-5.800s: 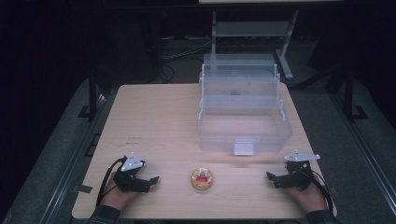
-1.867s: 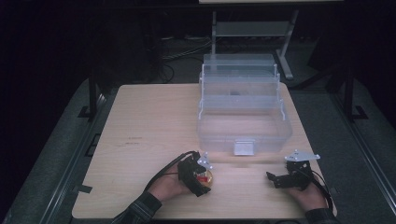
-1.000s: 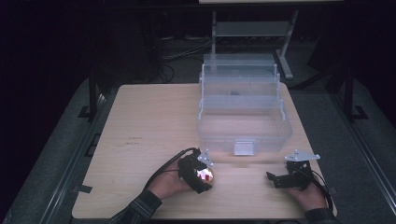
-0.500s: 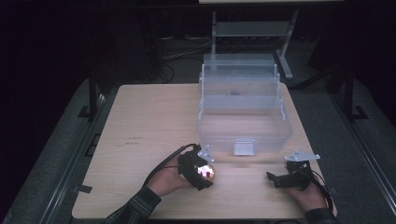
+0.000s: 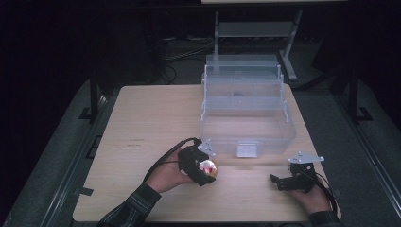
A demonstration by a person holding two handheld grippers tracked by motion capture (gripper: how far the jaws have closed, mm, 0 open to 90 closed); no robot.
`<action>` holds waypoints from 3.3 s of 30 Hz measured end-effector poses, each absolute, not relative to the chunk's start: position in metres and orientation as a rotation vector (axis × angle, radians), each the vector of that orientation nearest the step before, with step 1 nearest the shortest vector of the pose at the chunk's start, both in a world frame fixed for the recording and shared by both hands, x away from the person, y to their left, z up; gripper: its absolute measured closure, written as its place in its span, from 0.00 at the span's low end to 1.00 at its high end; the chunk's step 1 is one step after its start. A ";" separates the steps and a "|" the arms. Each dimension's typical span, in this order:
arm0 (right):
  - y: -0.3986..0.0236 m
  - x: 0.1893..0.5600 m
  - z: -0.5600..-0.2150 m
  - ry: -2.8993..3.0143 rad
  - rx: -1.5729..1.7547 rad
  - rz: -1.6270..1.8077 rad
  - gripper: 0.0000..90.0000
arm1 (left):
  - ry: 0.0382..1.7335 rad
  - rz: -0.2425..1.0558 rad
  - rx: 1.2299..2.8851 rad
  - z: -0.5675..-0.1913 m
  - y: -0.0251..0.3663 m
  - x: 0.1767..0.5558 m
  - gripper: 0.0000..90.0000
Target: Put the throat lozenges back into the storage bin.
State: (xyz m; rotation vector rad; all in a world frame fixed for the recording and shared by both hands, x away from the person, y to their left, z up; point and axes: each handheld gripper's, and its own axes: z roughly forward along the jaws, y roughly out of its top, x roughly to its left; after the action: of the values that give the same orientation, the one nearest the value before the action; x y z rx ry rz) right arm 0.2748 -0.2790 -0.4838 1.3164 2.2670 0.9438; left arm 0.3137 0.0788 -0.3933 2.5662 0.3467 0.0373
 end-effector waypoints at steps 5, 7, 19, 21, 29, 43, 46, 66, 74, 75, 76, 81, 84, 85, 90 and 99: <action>-0.279 0.275 -0.484 2.266 1.318 0.945 0.00 | 0.348 0.040 2.552 -0.386 0.080 0.316 0.22; -0.279 0.275 -0.484 2.268 1.317 0.945 0.00 | 0.344 0.039 2.552 -0.383 0.080 0.318 0.22; -0.279 0.275 -0.484 2.268 1.316 0.946 0.00 | 0.329 0.059 2.543 -0.360 0.081 0.326 0.22; -0.279 0.275 -0.484 2.268 1.315 0.946 0.00 | 0.330 0.059 2.540 -0.356 0.081 0.329 0.22; -0.279 0.275 -0.484 2.267 1.319 0.946 0.00 | 0.325 0.069 2.538 -0.342 0.080 0.337 0.22; -0.279 0.275 -0.484 2.267 1.317 0.946 0.00 | 0.334 0.098 2.508 -0.324 0.075 0.357 0.22; -0.279 0.275 -0.484 2.267 1.316 0.946 0.00 | 0.338 0.102 2.504 -0.320 0.073 0.362 0.22; -0.279 0.275 -0.484 2.268 1.316 0.946 0.00 | 0.363 0.123 2.496 -0.307 0.066 0.401 0.22; -0.279 0.275 -0.484 2.267 1.318 0.946 0.00 | 0.391 0.119 2.499 -0.310 0.064 0.417 0.22; -0.279 0.275 -0.484 2.267 1.318 0.946 0.00 | 0.391 0.119 2.499 -0.310 0.064 0.417 0.22; -0.279 0.275 -0.484 2.267 1.318 0.946 0.00 | 0.394 0.119 2.502 -0.311 0.063 0.420 0.22; -0.279 0.275 -0.484 2.267 1.316 0.945 0.00 | 0.406 0.110 2.517 -0.317 0.061 0.427 0.22; -0.279 0.275 -0.484 2.267 1.316 0.945 0.00 | 0.403 0.106 2.523 -0.323 0.058 0.431 0.22; -0.279 0.275 -0.484 2.267 1.316 0.945 0.00 | 0.403 0.106 2.523 -0.323 0.058 0.431 0.22; -0.279 0.275 -0.484 2.268 1.316 0.946 0.00 | 0.410 0.098 2.528 -0.331 0.057 0.437 0.22; -0.279 0.275 -0.484 2.267 1.316 0.944 0.00 | 0.420 0.083 2.539 -0.344 0.056 0.443 0.22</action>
State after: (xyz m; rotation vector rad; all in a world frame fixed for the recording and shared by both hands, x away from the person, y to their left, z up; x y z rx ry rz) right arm 0.2748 -0.2791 -0.4838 1.3158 2.2672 0.9439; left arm 0.4433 0.0564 -0.3442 2.5391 0.4198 0.0829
